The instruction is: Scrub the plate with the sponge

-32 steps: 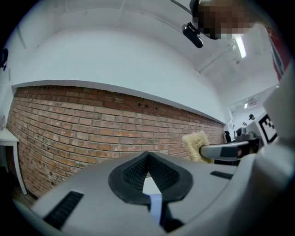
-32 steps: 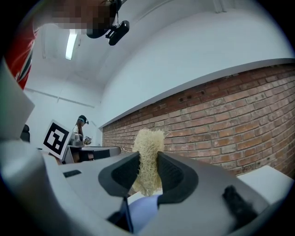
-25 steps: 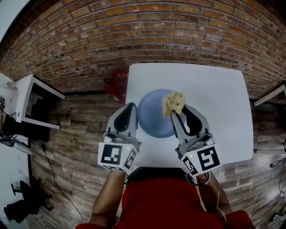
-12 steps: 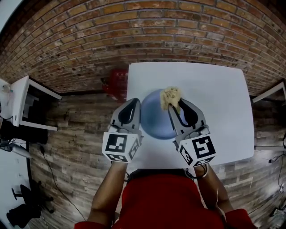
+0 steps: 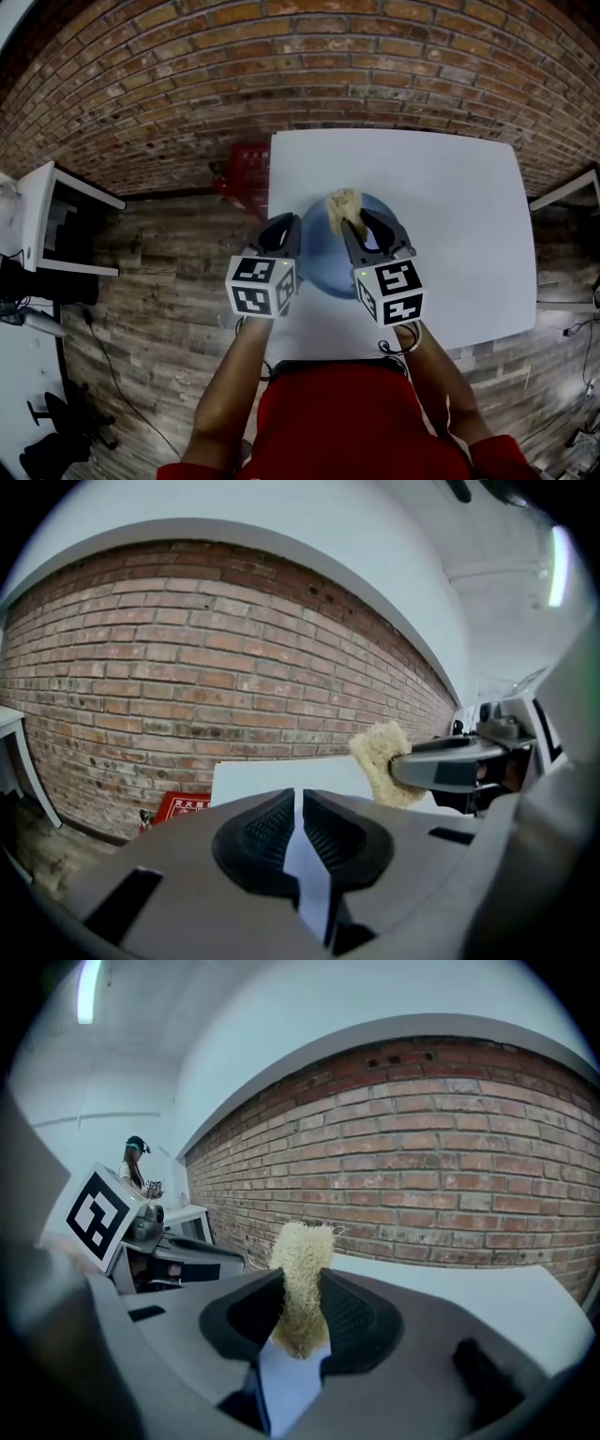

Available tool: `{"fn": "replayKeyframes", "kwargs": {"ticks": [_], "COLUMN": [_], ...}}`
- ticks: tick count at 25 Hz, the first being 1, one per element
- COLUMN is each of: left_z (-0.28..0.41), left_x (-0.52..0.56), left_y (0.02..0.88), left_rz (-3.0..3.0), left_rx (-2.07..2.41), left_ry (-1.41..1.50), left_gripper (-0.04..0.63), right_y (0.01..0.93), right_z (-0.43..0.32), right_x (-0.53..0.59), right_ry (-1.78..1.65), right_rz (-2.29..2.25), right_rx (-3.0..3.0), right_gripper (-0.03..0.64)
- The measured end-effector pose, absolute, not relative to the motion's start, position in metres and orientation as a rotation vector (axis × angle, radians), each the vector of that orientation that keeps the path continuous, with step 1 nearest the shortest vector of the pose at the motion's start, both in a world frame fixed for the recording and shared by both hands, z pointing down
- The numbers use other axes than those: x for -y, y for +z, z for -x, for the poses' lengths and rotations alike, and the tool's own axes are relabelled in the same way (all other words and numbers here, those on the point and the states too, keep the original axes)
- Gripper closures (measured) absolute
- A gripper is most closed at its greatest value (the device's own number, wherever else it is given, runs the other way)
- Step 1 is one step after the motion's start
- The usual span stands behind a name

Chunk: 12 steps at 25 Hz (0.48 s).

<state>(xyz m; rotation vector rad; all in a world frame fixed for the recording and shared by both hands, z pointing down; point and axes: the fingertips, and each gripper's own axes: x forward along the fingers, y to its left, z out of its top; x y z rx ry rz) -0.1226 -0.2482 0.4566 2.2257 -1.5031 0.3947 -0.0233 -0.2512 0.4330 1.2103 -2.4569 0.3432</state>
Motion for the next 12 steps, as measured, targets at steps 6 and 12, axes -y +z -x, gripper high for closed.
{"fn": "replayKeyframes", "kwargs": {"ticks": [6,12], "left_z": [0.123,0.126], "left_x": [0.255,0.257], "left_y": [0.502,0.541], "left_rz": [-2.135,-2.039], "left_rx": [1.423,1.352], "left_ry": [0.524,0.649], "left_gripper": [0.462,0.413], "right_y": [0.481,0.520], "right_z": [0.028,0.034], "right_x": [0.264,0.268], "right_ry": [0.420,0.495], "right_rz": [-1.182,-1.142], "right_rx": [2.307,2.200], "right_gripper": [0.497,0.497]}}
